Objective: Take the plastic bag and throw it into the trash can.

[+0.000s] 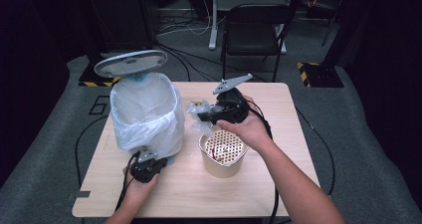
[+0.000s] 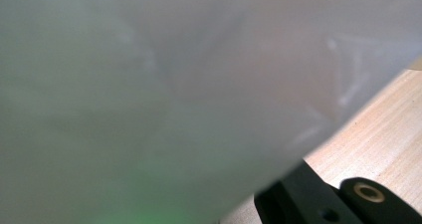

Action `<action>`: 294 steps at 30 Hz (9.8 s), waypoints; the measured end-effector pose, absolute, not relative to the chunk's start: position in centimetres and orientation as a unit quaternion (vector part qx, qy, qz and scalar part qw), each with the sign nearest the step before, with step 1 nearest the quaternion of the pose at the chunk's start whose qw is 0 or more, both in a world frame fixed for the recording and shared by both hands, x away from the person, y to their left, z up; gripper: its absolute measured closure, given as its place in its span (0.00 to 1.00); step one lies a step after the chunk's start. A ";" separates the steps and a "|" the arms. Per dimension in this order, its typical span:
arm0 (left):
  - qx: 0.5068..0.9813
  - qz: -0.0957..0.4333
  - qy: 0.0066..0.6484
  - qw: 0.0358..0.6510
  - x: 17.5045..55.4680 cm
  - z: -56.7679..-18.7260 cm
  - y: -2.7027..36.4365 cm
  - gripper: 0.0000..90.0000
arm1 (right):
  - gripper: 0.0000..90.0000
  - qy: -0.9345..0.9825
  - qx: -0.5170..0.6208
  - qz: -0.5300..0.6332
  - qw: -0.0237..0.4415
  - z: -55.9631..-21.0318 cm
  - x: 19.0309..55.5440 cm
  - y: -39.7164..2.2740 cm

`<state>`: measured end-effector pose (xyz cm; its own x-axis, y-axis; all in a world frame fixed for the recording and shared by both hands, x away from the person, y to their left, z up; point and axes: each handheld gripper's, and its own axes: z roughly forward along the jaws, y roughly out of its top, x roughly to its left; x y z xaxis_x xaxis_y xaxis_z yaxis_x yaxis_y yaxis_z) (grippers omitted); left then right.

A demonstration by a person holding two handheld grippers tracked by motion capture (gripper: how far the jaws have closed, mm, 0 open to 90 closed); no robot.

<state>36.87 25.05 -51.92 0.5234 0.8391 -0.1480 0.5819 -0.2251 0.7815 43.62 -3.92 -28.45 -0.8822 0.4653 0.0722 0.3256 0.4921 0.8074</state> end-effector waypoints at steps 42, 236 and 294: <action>0.761 0.153 0.473 0.418 36.8 -52.0 25.1 1.00 | 0.73 0.862 0.189 0.464 0.081 -27.2 47.9 9.7; 0.767 0.147 0.460 0.422 36.9 -51.9 25.3 1.00 | 0.09 0.771 0.469 0.392 0.178 -43.4 46.2 -19.8; 0.767 0.146 0.459 0.423 36.9 -52.0 25.4 1.00 | 0.40 0.786 0.455 0.376 0.184 -48.3 48.5 -18.1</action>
